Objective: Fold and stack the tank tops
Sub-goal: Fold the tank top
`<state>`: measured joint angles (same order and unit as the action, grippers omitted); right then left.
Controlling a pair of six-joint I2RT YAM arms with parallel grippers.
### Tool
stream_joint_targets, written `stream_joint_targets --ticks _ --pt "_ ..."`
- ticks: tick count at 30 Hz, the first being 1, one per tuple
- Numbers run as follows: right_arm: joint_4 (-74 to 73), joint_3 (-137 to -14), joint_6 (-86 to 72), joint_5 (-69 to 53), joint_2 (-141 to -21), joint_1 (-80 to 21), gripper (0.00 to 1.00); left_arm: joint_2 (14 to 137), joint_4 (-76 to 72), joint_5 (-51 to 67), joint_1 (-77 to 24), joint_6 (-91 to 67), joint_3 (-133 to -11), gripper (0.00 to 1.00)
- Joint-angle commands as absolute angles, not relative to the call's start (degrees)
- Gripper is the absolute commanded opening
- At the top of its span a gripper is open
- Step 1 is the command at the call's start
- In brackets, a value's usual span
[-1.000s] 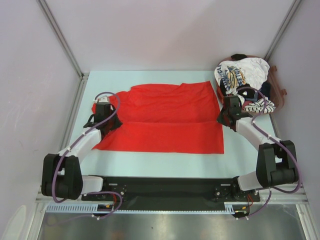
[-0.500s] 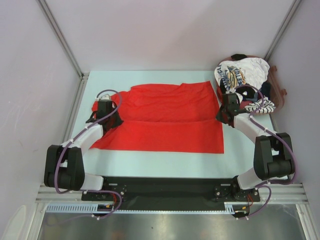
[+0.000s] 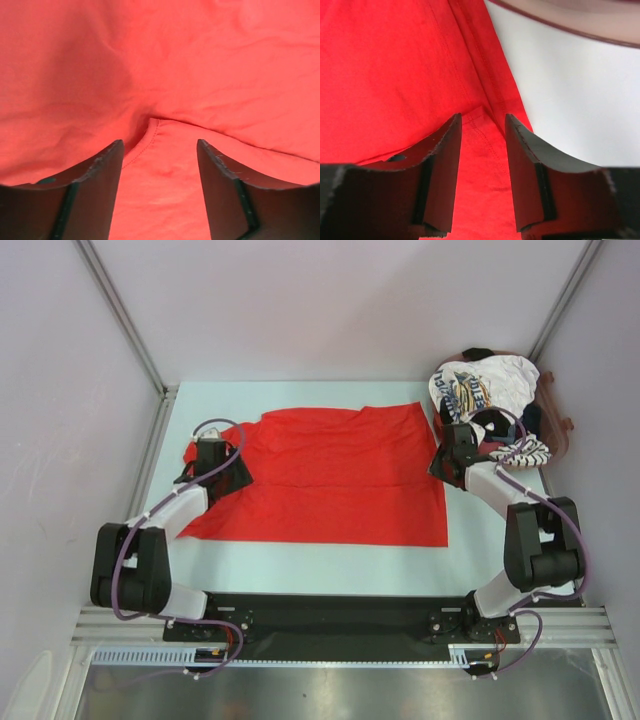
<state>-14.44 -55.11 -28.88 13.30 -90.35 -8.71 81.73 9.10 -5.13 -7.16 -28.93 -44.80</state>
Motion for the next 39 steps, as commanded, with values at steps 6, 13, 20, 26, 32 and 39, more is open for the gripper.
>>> stream_joint_targets --ticks 6,13,20,26,32,39 --pt "-12.1 -59.1 -26.4 13.2 -86.2 -9.8 0.33 79.6 9.2 -5.0 -7.0 -28.6 -51.7 0.68" --pt "-13.3 -65.7 -22.7 13.9 -90.3 -13.3 0.34 88.3 10.8 -3.9 -7.0 -26.0 -62.7 0.7" --pt "-16.3 -80.5 -19.3 15.1 -101.5 -15.3 0.33 101.7 14.5 -2.1 -6.9 -24.8 -79.3 0.69" --pt "-21.5 -94.5 -15.9 20.6 -113.8 -16.8 0.34 112.4 18.8 -1.8 -6.9 -24.6 -91.4 0.69" --pt "-24.3 -102.2 -14.5 23.3 -122.0 -18.5 0.33 118.0 22.4 -4.7 -6.6 -24.3 -97.6 0.66" --pt "-22.2 -100.5 -14.3 21.6 -120.9 -20.1 0.34 116.8 21.4 -5.4 -2.7 -24.7 -93.5 0.69"
